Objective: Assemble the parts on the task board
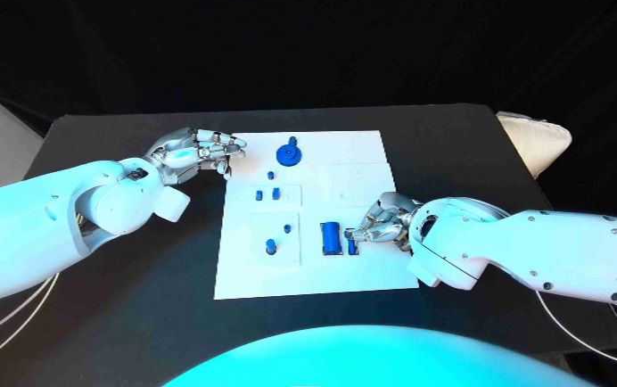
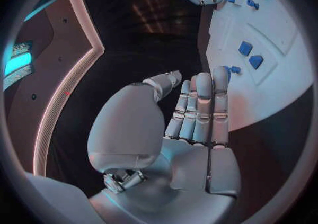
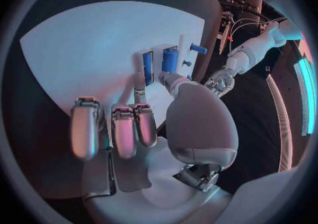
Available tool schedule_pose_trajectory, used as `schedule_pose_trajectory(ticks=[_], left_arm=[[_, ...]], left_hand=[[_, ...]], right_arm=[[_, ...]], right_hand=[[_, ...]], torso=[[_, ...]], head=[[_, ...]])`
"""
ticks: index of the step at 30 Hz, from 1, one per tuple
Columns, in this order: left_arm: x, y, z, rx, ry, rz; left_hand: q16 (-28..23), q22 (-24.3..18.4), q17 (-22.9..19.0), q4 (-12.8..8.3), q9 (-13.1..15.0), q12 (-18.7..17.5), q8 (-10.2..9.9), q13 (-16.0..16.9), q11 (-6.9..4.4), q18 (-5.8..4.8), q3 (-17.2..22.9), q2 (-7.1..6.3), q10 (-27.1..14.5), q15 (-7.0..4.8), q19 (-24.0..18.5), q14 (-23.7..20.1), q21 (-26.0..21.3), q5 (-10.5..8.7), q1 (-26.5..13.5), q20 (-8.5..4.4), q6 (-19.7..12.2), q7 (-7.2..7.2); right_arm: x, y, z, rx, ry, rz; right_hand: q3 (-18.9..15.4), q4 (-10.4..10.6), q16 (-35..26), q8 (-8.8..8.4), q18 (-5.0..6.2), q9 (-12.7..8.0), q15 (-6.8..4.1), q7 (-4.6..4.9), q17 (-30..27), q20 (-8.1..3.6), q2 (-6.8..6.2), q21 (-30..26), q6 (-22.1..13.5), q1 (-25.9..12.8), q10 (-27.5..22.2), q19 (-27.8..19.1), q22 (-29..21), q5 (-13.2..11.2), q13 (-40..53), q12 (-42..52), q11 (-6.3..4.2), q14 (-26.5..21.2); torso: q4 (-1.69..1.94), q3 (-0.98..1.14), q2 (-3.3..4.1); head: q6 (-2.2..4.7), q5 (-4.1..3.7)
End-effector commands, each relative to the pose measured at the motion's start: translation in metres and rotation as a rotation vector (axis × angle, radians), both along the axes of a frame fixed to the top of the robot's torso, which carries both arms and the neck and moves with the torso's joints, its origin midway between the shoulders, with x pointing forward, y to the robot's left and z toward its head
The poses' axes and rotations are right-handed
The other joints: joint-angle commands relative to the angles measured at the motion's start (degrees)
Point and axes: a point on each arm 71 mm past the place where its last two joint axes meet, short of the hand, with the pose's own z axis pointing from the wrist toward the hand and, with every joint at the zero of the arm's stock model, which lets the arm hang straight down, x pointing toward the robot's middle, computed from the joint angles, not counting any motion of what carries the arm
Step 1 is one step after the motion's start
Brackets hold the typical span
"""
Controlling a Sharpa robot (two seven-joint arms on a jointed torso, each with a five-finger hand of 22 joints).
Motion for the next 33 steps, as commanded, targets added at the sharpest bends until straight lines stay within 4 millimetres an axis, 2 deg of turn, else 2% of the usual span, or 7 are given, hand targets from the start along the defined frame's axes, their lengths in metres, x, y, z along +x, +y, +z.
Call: schedule_pose_trajectory(ticks=[1, 13, 22, 27, 29, 30, 33], left_arm=[[-0.001, -0.002, 0.001, -0.009, -0.002, -0.018], [0.0, -0.002, 0.001, -0.011, -0.01, -0.009], [0.006, 0.001, 0.005, -0.06, -0.065, 0.077], [0.011, 0.001, 0.009, -0.097, -0.118, 0.162], [0.014, 0.002, 0.01, -0.104, -0.15, 0.21], [0.016, 0.003, 0.011, -0.108, -0.167, 0.239], [0.021, 0.005, 0.012, -0.115, -0.197, 0.305]], left_hand=[[-0.12, -0.08, -0.08, 0.39, -0.12, 0.2, 0.3, -0.11, -0.08, 0.41, -0.07, -0.31, -0.15, -0.09, 0.54, -0.41, -0.25, 0.25, 0.34, 0.0, -0.36, -0.18], [-0.12, -0.08, -0.08, 0.39, -0.12, 0.2, 0.3, -0.11, -0.08, 0.41, -0.07, -0.31, -0.15, -0.09, 0.54, -0.41, -0.25, 0.25, 0.34, 0.0, -0.36, -0.18], [-0.12, -0.1, -0.1, 0.52, -0.13, 0.28, 0.36, -0.1, -0.07, 0.4, -0.14, -0.32, -0.09, -0.07, 0.53, -0.42, -0.29, 0.21, 0.21, 0.02, -0.36, -0.18], [-0.16, -0.12, -0.11, 0.56, -0.14, 0.35, 0.37, -0.09, -0.1, 0.38, -0.16, -0.32, 0.01, -0.07, 0.49, -0.49, -0.33, 0.2, 0.18, 0.03, -0.39, -0.22], [-0.26, -0.15, -0.15, 0.51, -0.15, 0.51, 0.43, -0.06, -0.19, 0.39, -0.1, -0.28, 0.25, -0.1, 0.36, -0.7, -0.43, 0.2, 0.31, 0.04, -0.38, -0.29], [-0.35, -0.15, -0.19, 0.19, -0.05, 0.98, 0.82, 0.06, -0.45, 0.43, 0.08, -0.19, 1.18, -0.3, 0.23, -0.91, -0.49, 0.21, 0.83, -0.05, 0.19, -0.48], [-1.94, -0.29, -0.87, -0.2, -0.06, 1.03, 1.2, -0.12, -0.78, 0.38, 0.39, -0.42, 2.21, -0.51, -0.75, -2.44, -1.03, 0.21, 1.3, -0.25, 0.68, -0.86]], right_arm=[[-0.001, 0.003, 0.0, 0.0, 0.0, 0.032], [0.003, -0.015, 0.003, 0.001, -0.065, 0.028], [0.023, -0.032, 0.02, 0.282, -0.19, 0.057], [0.051, -0.041, 0.03, 0.493, -0.285, 0.005], [0.065, -0.046, 0.032, 0.545, -0.321, -0.028], [0.073, -0.049, 0.033, 0.566, -0.345, -0.046], [0.095, -0.057, 0.034, 0.607, -0.408, -0.094]], right_hand=[[-0.22, 0.02, 0.35, -0.21, -1.06, -0.07, -0.18, 0.06, 15.1, -0.35, -0.07, 0.17, 0.34, -0.6, 4.21, 3.65, 12.55, 0.21, 12.89, 0.16, -0.48, 5.98], [-1.97, -0.24, 0.35, -0.68, -0.67, -0.37, -0.04, 0.34, 15.1, -0.27, -0.77, -2.1, -0.57, -0.12, 3.3, 3.09, 12.01, 0.72, 11.85, -1.72, -0.27, 5.98], [-6.29, -0.46, -1.89, -3.01, 1.03, -1.44, 1.57, 2.43, 12.4, 1.1, 0.66, -12.72, -5.5, 5.04, 0.3, 0.14, 9.5, 1.13, 9.22, -6.46, 1.59, 5.17], [-4.38, -1.8, -13.62, -3.31, 4.79, -1.66, 2.67, 3.68, -0.08, 2.28, 2.63, -37.81, -7.69, 11.56, -10.04, -8.21, 2.55, -1.63, 0.45, -21.15, 2.72, -0.53], [-2.8, -2.45, -19.0, -2.98, 6.22, -1.59, 2.78, 3.95, -5.13, 2.6, 3.42, -48.7, -8.05, 13.51, -15.32, -11.84, -1.33, -4.75, -4.88, -29.07, 2.89, -3.27], [-1.61, -2.94, -26.48, -3.11, 7.45, -1.72, 3.07, 4.23, -11.77, 2.8, 3.33, -58.5, -8.86, 14.76, -21.47, -15.26, -5.22, -5.69, -11.32, -38.62, 3.22, -7.12], [1.1, -3.18, -44.02, -3.56, 7.5, -2.43, 3.7, 4.41, -25.49, 3.57, 2.5, -64.05, -10.29, 16.05, -26.15, -17.47, -10.88, -8.55, -21.23, -49.48, 3.67, -14.81]], torso=[[-0.01, 0.02, 0.0], [0.01, 0.02, -0.08], [-0.31, 0.05, -0.48], [-0.59, -0.06, -1.28], [-0.65, -0.13, -1.55], [-0.66, -0.1, -1.65], [-0.71, 0.0, -1.8]], head=[[0.01, -0.03], [0.01, -0.09], [0.01, 0.01], [0.2, 0.34], [1.05, 0.49], [1.8, 0.64], [3.75, 1.08]])
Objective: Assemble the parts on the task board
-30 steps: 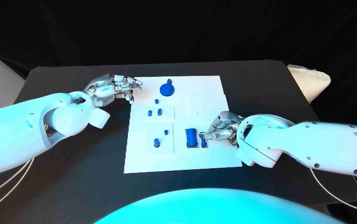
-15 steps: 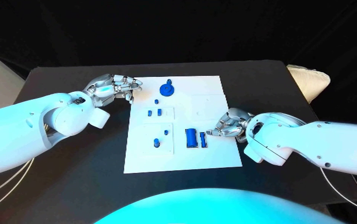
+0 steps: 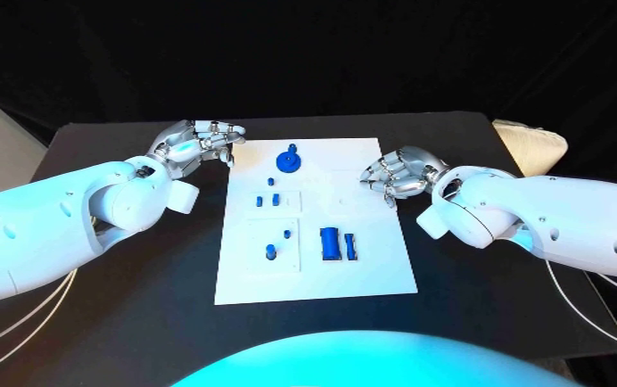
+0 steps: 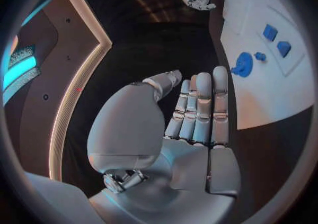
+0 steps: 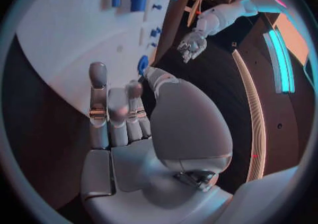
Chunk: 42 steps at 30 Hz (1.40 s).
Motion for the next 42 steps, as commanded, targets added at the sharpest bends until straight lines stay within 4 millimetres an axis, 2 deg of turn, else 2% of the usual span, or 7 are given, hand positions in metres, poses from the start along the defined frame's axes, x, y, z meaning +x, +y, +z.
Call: schedule_pose_trajectory(ticks=[1, 13, 14, 21, 22, 23, 42], left_arm=[[0.009, 0.009, 0.006, -0.044, -0.092, 0.172], [0.036, 0.003, -0.003, -0.046, -0.109, 0.24], [0.034, 0.001, -0.005, -0.021, -0.085, 0.206], [0.028, -0.007, -0.006, -0.017, -0.086, 0.228], [0.026, -0.009, -0.006, -0.016, -0.086, 0.234], [0.024, -0.011, -0.006, -0.015, -0.087, 0.24], [-0.031, -0.062, 0.0, 0.024, -0.088, 0.392]], left_hand=[[-3.31, -0.44, -1.43, -0.12, -0.06, -0.41, 0.47, -0.52, -0.16, 0.36, 0.56, -0.25, 1.17, 0.06, -1.94, -2.56, -1.39, 0.17, 0.55, -0.26, 0.59, -0.36], [-44.02, -18.79, -14.39, 2.01, -2.43, -19.78, -2.25, -5.85, 3.73, 0.27, -0.07, -1.88, 3.35, 5.99, -10.37, -8.9, -31.82, -0.31, -0.59, 6.76, -2.2, -0.79], [-65.61, -33.81, -25.2, -1.5, -16.09, -27.07, -15.79, -9.46, -6.55, -10.16, -31.95, 9.1, -14.39, -2.71, -52.82, -57.3, -55.16, -11.03, -23.42, -8.61, -50.99, -10.51], [-65.61, -33.81, -25.2, -1.5, -16.09, -27.07, -15.79, -9.46, -6.55, -10.16, -31.95, 9.1, -55.76, -2.71, -52.82, -57.3, -55.16, -11.03, -34.99, -8.61, -50.99, -10.51], [-65.61, -33.81, -25.2, -1.5, -16.09, -27.07, -15.79, -9.46, -6.55, -10.16, -31.95, 9.1, -55.76, -2.71, -52.82, -57.3, -55.16, -11.03, -76.24, -8.61, -50.99, -10.51], [-65.61, -33.81, -25.2, -1.5, -16.09, -27.07, -15.79, -9.46, -6.55, -10.16, -31.95, 9.1, -55.76, -2.71, -52.82, -57.3, -55.16, -11.03, -76.24, -8.61, -50.99, -10.51], [-65.61, -33.81, -25.2, -1.5, -16.09, -27.07, -15.79, -9.46, -6.55, -10.16, -31.95, 9.1, -55.76, -2.71, -52.82, -57.3, -55.16, -11.03, -76.24, -8.61, -50.99, -10.51]], right_arm=[[0.023, -0.006, 0.009, 0.229, -0.118, -0.047], [0.085, -0.017, 0.014, 0.305, -0.269, -0.154], [0.084, -0.019, 0.01, 0.222, -0.226, -0.175], [0.075, -0.005, 0.01, 0.277, -0.232, -0.197], [0.072, -0.002, 0.01, 0.292, -0.233, -0.203], [0.069, 0.002, 0.01, 0.308, -0.234, -0.211], [0.018, 0.056, 0.023, 0.528, -0.221, -0.34]], right_hand=[[2.25, 0.18, -9.38, -0.31, 0.57, -0.41, 0.79, 0.21, -6.06, 0.68, -0.53, -4.94, -0.29, 0.74, -2.9, -2.26, -4.62, -1.62, -7.72, -7.53, -0.39, -4.51], [8.44, -3.65, -37.85, -5.37, 0.64, -3.61, 6.38, 3.04, -25.88, 6.74, -0.82, -13.87, 0.02, -1.02, 0.78, -11.95, -31.09, -3.82, -45.02, -30.77, 3.87, -12.7], [-20.6, -13.39, -51.73, -21.2, -9.81, -20.8, 0.39, -8.15, -53.89, -5.68, 11.31, -17.48, -50.55, -24.0, -17.73, -67.44, -66.3, -14.88, -57.07, -40.1, -4.21, -30.51], [-20.6, -13.39, -51.73, -21.2, -9.81, -20.8, 0.39, -8.15, -53.89, -5.68, 11.31, -17.48, -50.55, -36.45, -60.0, -67.44, -66.3, -14.88, -57.07, -40.1, -4.21, -71.84], [-20.6, -13.39, -51.73, -21.2, -9.81, -20.8, 0.39, -8.15, -53.89, -5.68, 11.31, -17.48, -50.55, -38.0, -60.0, -67.44, -66.3, -14.88, -57.07, -40.1, -4.21, -71.84], [-20.6, -13.39, -51.73, -21.2, -9.81, -20.8, 0.39, -8.15, -53.89, -5.68, 11.31, -17.48, -50.55, -78.89, -60.0, -67.44, -66.3, -14.88, -57.07, -40.1, -4.21, -71.84], [-20.6, -13.39, -51.73, -21.2, -9.81, -20.8, 0.39, -8.15, -53.89, -5.68, 11.31, -17.48, -50.55, -78.89, -60.0, -67.44, -66.3, -14.88, -57.07, -40.1, -4.21, -71.84]], torso=[[-0.17, 0.09, -0.53], [-0.04, 0.62, -1.45], [-0.18, 0.37, -1.28], [-0.32, 0.76, -2.3], [-0.38, 0.94, -2.78], [-0.43, 1.08, -3.14], [-0.83, 2.22, -6.14]], head=[[2.81, 0.71], [8.05, 1.45], [7.12, 1.38], [8.57, 1.9], [9.25, 2.14], [9.76, 2.33], [14.01, 3.86]])
